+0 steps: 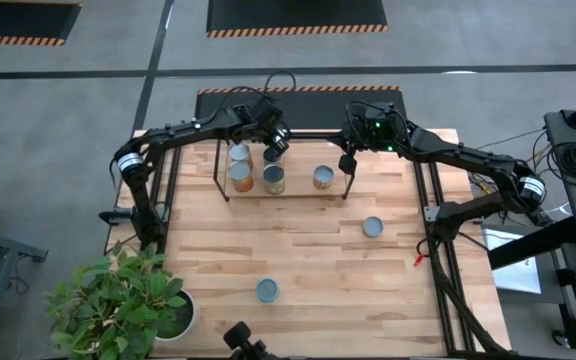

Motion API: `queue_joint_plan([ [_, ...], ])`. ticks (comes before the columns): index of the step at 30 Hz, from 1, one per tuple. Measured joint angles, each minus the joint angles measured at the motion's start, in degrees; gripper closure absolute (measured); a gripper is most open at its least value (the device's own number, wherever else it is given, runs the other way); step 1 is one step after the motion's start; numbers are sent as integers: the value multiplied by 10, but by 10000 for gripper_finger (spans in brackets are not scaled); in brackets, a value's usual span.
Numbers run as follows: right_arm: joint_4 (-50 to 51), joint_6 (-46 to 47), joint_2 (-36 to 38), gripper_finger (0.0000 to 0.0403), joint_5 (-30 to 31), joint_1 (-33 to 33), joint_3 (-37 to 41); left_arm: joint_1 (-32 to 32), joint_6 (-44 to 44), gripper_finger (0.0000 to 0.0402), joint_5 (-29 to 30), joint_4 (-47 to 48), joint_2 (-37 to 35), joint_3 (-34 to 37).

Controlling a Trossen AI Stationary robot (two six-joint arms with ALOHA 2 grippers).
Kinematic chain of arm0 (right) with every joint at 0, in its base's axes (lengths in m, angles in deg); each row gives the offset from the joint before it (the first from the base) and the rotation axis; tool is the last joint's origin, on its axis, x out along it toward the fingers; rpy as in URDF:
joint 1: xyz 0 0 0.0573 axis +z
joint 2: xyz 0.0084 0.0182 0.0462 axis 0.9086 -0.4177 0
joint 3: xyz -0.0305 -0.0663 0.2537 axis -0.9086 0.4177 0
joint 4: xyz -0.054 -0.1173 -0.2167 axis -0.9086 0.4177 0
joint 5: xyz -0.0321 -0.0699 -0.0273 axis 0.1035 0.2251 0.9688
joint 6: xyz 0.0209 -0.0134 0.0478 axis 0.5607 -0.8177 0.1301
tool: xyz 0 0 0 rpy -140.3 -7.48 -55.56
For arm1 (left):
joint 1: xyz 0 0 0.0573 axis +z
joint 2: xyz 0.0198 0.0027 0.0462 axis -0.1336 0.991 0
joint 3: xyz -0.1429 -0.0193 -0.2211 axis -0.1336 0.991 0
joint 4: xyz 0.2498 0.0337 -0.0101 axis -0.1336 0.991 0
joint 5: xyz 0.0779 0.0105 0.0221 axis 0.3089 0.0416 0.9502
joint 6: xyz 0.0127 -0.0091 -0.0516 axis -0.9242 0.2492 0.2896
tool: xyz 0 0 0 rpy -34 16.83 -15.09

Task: Pick and place cans onto a shelf
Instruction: Put the small blue canned corn on the shelf aligned with the other small yellow canned bean

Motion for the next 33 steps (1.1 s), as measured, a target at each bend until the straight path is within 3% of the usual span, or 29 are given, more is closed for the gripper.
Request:
queue_joint_plan([
  [6,0,0,0,394,0,0,0,-16,-23,401,1,-1,-22,0],
  [13,0,4,0,394,0,0,0,-79,-86,401,-10,-13,-37,4],
  [16,4,4,0,394,0,6,0,-103,-123,401,-72,-55,-56,25],
  [20,10,12,3,394,0,28,0,-125,-169,401,-197,-98,-97,65],
  [22,17,36,9,394,1,44,0,-139,-176,401,-226,-112,-119,82],
  [27,70,94,43,394,0,105,0,-175,-195,401,-232,-159,-187,147],
  [33,165,254,84,394,0,195,0,-203,-188,401,-238,-275,-271,249],
])
